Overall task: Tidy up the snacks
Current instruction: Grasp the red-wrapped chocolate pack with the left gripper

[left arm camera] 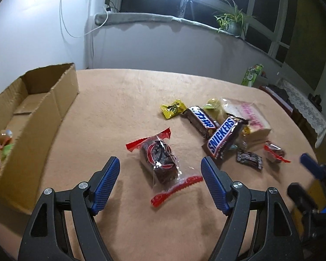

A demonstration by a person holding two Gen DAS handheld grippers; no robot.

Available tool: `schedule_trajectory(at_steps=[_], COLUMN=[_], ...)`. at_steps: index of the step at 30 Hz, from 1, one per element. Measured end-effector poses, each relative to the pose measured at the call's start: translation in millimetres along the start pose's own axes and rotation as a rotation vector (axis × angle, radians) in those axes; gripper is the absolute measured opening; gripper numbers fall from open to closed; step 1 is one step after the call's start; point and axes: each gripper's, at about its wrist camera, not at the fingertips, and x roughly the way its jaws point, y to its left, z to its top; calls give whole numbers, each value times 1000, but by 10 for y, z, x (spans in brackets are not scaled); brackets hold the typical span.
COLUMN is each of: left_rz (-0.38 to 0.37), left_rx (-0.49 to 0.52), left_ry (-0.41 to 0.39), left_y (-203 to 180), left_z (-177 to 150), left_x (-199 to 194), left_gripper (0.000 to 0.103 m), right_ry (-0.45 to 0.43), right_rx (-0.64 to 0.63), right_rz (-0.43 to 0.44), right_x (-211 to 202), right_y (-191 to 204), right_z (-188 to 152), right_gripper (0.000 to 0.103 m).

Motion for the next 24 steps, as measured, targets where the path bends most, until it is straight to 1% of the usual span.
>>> schedule_trajectory(at_steps=[2, 5, 7, 8, 9, 10, 11, 12, 13, 17, 18, 24], left_rz=[8, 8, 1, -11, -16, -2, 7, 4, -2, -13, -15, -37], left_rx=[0, -10, -15, -18, -17, -5, 3, 5, 3, -7, -10, -32], left_ry=[8, 21, 30, 34, 34, 28, 22, 16, 9, -5, -8, -26], left_y=[-2, 6, 12, 14, 14, 3, 10, 18, 30, 65, 70, 112], left_z=[-1, -3, -5, -13, -17, -33, -33, -46, -57, -75, -78, -81], left_x=[65, 149, 188, 210, 223, 228, 242, 241, 230, 211, 207, 191], left_gripper=[77, 77, 76, 70, 57, 51, 40, 40, 40, 35, 34, 32], right_ry=[16, 65, 85, 88, 90, 93, 94, 100, 104, 95, 89, 58], right_rx=[-24, -78, -92, -93, -92, -90, -85, -80, -75, -46, -31, 113], right_rz=[-13, -37, -48, -54, -56, -55, -47, -48, -44, -23, -18, 14], right_x=[93, 286, 388, 425, 459, 484, 501, 516, 525, 490, 475, 384], right_y=[-44, -60, -91, -102, -117, -133, -155, -177, -199, -263, -287, -504], right_z=[-5, -30, -25, -16, -9, -5, 5, 4, 10, -7, -10, -58], right_gripper=[81, 81, 81, 81, 81, 79, 73, 57, 54, 51, 48, 46])
